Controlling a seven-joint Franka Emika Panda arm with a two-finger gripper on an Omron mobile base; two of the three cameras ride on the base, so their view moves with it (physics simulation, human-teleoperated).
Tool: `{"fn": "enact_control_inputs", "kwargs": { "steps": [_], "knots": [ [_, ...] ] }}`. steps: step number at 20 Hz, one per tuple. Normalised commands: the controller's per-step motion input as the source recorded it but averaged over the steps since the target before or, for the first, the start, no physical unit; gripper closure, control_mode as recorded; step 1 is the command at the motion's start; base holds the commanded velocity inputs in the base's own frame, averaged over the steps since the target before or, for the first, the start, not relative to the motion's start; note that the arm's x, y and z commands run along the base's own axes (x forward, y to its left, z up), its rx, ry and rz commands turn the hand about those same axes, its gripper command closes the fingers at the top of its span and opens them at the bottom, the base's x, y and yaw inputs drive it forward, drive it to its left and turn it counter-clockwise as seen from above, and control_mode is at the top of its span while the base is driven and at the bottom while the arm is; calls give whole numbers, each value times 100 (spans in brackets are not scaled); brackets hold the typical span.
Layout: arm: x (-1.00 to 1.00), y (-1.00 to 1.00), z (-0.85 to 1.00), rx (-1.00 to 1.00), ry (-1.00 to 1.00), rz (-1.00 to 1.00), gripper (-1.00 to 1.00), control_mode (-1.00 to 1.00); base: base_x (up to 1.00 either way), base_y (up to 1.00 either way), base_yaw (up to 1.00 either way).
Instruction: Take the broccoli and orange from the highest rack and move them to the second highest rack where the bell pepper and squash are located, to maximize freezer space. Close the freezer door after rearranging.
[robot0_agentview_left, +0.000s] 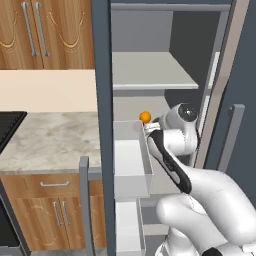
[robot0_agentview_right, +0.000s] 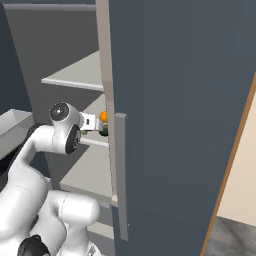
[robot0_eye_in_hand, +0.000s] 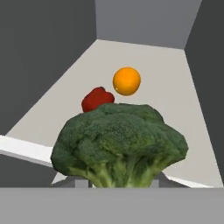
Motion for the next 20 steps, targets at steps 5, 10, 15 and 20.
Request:
{"fn": "enact_control_inputs", "kwargs": {
  "steps": [5,10,15,20],
  "knots": [
    [68,0,-10,0,14,0,100,-100,0,0,0],
    [68,0,-6,0,16,0,100,-100,0,0,0],
    [58,0,-32,0,4,0,100,-100,0,0,0],
    [47,0,-58,0,-9,0,100,-100,0,0,0]
  ]
}}
